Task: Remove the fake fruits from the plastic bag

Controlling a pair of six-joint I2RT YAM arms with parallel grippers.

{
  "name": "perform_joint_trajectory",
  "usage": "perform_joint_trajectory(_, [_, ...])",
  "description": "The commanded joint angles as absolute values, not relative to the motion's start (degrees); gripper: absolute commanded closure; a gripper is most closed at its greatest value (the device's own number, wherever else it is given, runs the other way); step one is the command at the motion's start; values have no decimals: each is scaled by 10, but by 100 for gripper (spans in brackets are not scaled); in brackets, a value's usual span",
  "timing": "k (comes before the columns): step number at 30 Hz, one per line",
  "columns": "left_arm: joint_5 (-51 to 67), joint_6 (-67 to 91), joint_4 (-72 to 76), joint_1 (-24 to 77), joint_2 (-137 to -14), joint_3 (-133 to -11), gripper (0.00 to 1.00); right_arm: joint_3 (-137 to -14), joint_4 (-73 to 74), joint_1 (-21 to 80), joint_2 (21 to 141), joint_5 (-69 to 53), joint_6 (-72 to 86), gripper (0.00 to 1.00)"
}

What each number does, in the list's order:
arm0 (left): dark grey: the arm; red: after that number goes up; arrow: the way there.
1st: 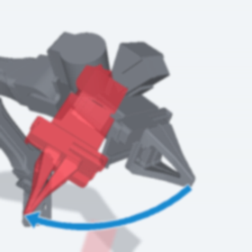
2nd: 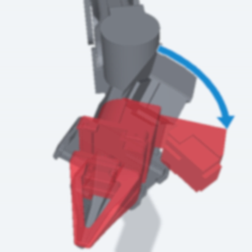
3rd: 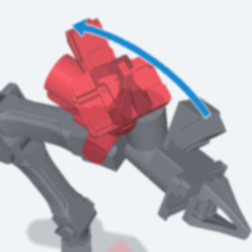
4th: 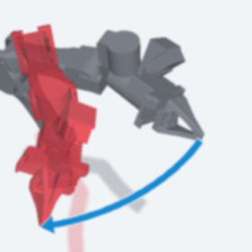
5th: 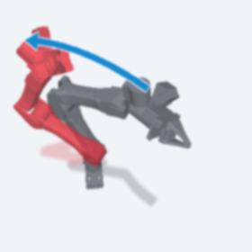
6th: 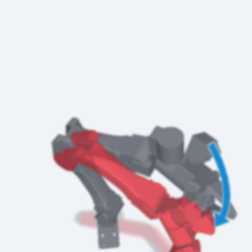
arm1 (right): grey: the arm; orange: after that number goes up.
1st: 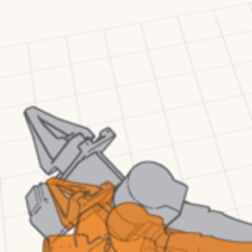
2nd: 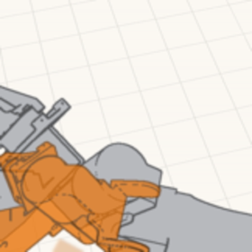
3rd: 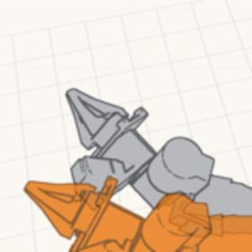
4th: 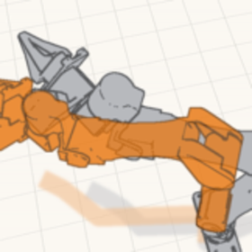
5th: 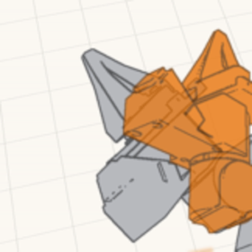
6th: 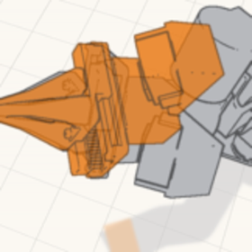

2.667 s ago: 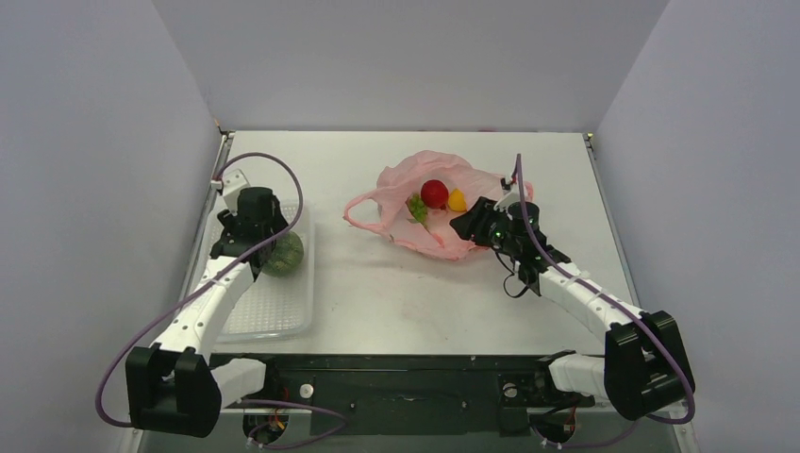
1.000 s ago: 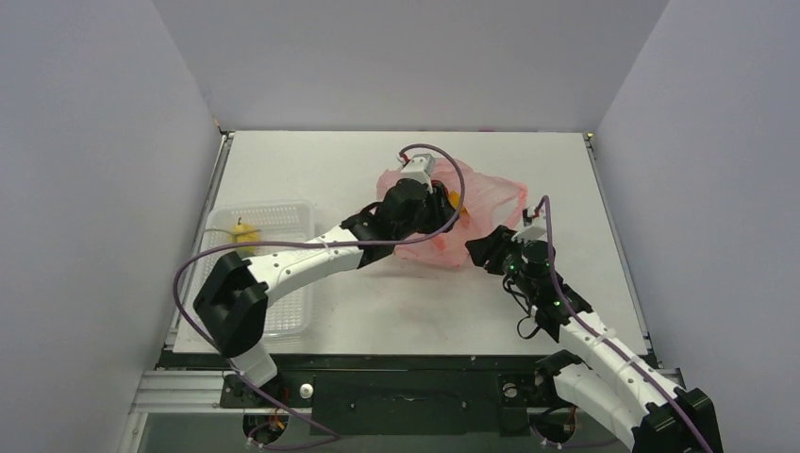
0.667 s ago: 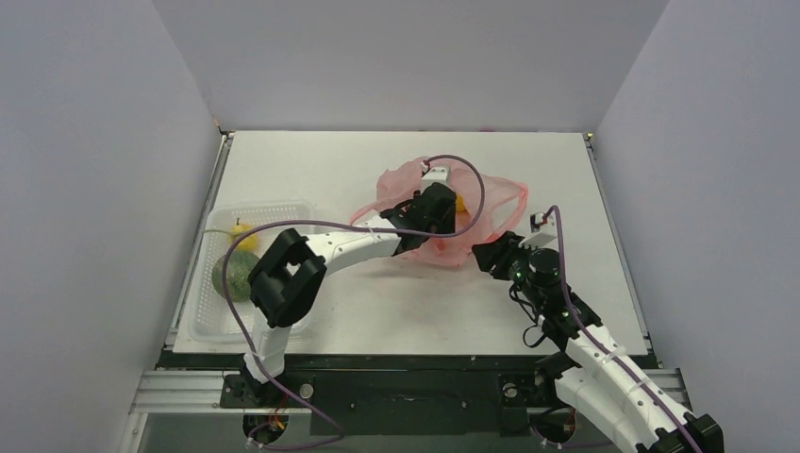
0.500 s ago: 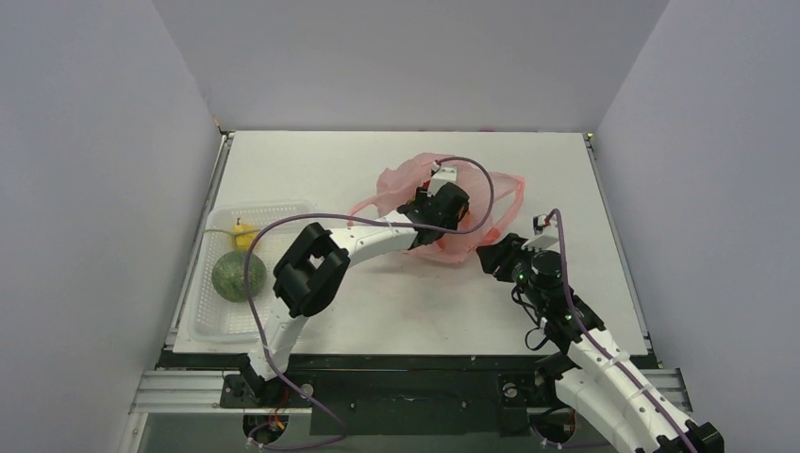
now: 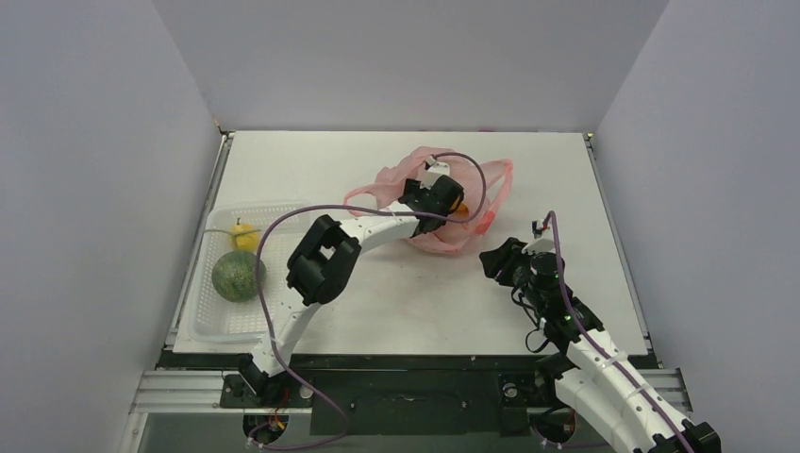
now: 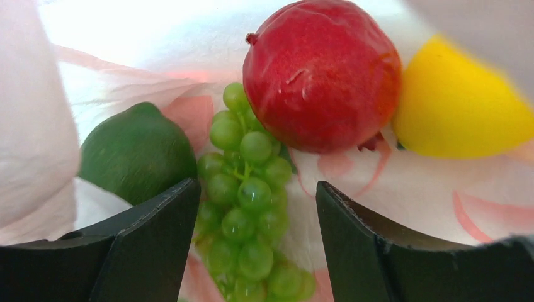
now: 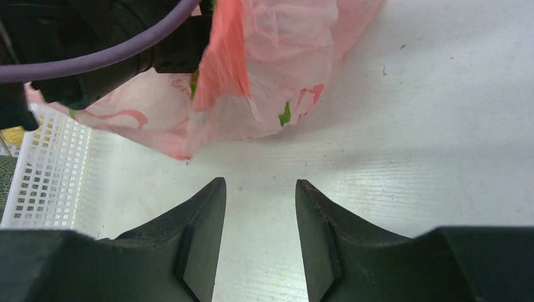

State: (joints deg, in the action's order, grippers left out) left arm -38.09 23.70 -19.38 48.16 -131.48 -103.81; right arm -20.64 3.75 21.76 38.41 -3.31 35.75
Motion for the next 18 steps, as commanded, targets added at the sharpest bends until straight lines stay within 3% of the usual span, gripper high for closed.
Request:
perform_joint_trajectory(1, [-334, 216, -209, 471, -1359, -1101, 36, -206, 21, 212, 387, -24, 347, 59])
perform_joint_trajectory(6, [-314, 208, -225, 468, -1398, -1145, 43, -206, 21, 211, 389, -26, 347, 59])
perform_joint_trajectory(10, [-283, 201, -231, 465, -1404, -1163, 64, -210, 24, 210, 390, -27, 346, 59])
perform_joint_trajectory(12, [-266, 193, -225, 466, -1396, -1165, 80, -212, 24, 209, 390, -26, 345, 59])
perform_joint_trajectory(18, [-212, 162, -217, 473, -1363, -1185, 93, -211, 24, 208, 389, -26, 348, 59])
